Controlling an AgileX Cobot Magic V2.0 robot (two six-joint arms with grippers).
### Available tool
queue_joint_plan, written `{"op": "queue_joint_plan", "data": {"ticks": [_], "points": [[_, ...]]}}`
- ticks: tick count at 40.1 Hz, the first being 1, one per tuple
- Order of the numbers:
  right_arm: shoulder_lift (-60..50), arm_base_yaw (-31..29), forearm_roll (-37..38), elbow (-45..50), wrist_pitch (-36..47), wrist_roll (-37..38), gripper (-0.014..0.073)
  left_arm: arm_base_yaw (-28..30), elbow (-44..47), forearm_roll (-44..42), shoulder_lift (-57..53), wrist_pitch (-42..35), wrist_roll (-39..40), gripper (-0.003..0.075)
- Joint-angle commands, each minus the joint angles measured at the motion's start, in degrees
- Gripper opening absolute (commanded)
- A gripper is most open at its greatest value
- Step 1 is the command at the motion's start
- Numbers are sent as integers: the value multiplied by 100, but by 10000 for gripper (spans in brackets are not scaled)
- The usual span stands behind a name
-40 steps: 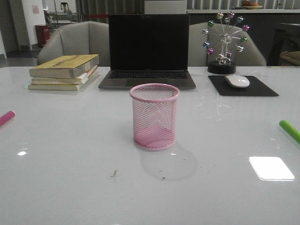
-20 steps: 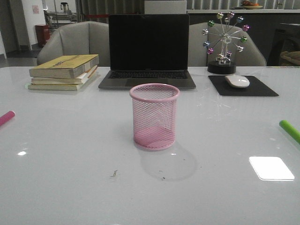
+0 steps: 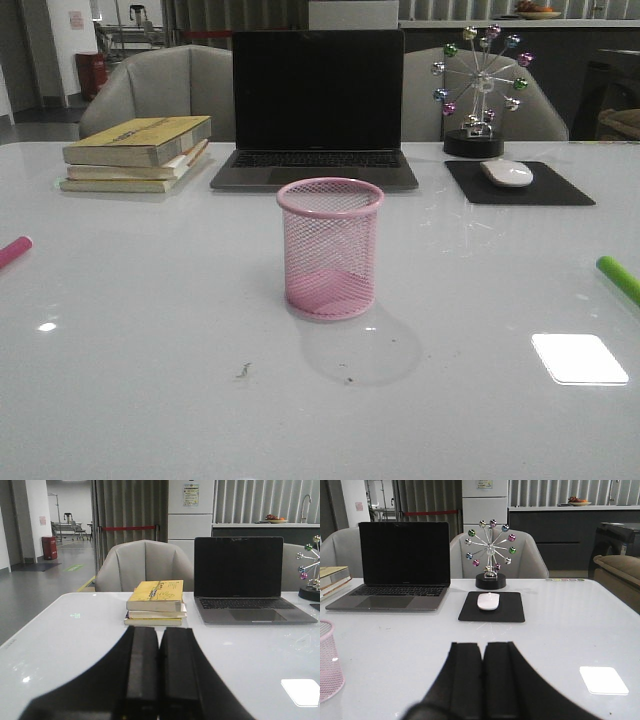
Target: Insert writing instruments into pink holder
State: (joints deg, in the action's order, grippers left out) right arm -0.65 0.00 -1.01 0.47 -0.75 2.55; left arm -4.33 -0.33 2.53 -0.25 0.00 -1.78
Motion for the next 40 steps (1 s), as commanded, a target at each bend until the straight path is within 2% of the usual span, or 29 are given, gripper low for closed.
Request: {"op": "queue_joint_plan", "data": {"ticks": [1, 10, 17, 21, 26, 35, 40], "points": [[-105, -23, 201, -623, 149, -125, 56, -45, -534, 9, -114, -386, 29, 91], [296, -23, 303, -2138, -1071, -125, 56, -45, -2173, 92, 194, 625, 36, 91], [1131, -23, 298, -3414, -1747, -125, 56, -45, -3613, 92, 1051, 1565, 36, 91], [1624, -23, 292, -3948, -2123, -125, 56, -45, -4148, 92, 1576, 2137, 36, 91], [2163, -23, 292, -4260, -2618, -125, 56, -45, -4380, 92, 2141, 2675, 36, 91], [2866, -23, 287, -4176, -3376, -125, 56, -45, -4235, 92, 2853, 3411, 36, 91], [3238, -23, 287, -4011, -3512, -125, 56, -45, -4087, 92, 3182, 3635, 36, 91]]}}
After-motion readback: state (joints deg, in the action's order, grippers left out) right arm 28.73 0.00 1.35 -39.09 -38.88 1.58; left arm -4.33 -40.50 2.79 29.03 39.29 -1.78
